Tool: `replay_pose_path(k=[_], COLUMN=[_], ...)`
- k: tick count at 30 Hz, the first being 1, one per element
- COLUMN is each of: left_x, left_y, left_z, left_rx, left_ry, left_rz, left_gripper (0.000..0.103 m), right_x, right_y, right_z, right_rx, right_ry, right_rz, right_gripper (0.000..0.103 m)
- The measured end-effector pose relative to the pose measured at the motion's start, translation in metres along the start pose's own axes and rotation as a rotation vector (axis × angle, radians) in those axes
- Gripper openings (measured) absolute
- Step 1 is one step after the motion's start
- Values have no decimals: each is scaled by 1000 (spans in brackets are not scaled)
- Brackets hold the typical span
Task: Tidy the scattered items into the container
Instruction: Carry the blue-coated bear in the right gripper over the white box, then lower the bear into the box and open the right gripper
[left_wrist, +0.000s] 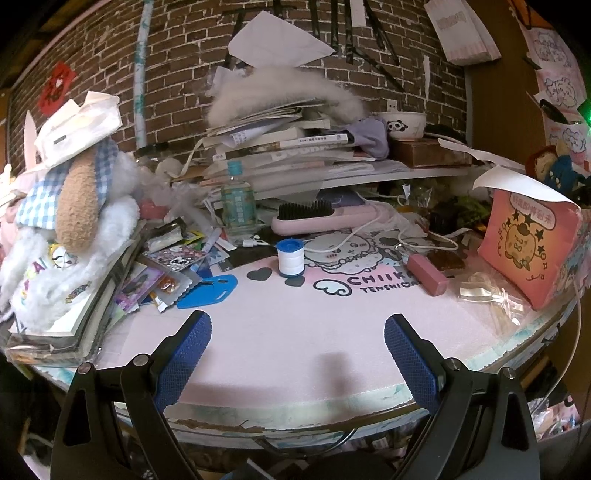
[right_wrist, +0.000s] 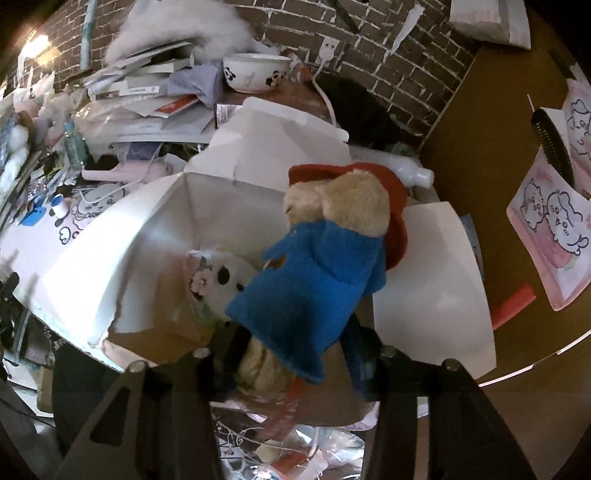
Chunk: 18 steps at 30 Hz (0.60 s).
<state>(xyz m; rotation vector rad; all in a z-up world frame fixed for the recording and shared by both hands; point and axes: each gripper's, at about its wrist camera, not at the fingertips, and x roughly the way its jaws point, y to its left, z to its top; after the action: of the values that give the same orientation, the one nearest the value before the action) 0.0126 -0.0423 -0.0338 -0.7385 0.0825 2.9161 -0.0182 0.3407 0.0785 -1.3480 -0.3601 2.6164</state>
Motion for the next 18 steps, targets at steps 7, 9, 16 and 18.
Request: replay_pose_path(k=[7, 9, 16, 18], left_x=[-1, -1, -2, -3], left_y=[1, 1, 0, 0], left_z=[0, 0, 1, 1], left_rx=[0, 0, 2, 2], left_ry=[-1, -1, -3, -5], left_rz=[-1, -1, -3, -3], left_gripper=[94, 94, 94, 94], right_x=[-2, -6, -19, -22], right_y=[3, 2, -1, -1], right_z=[-5, -5, -4, -3], right_rx=[-7, -6, 8, 12], right_ry=[-13, -32, -82, -98], right_rz=[-40, -61, -90, -98], right_gripper=[69, 75, 79, 79])
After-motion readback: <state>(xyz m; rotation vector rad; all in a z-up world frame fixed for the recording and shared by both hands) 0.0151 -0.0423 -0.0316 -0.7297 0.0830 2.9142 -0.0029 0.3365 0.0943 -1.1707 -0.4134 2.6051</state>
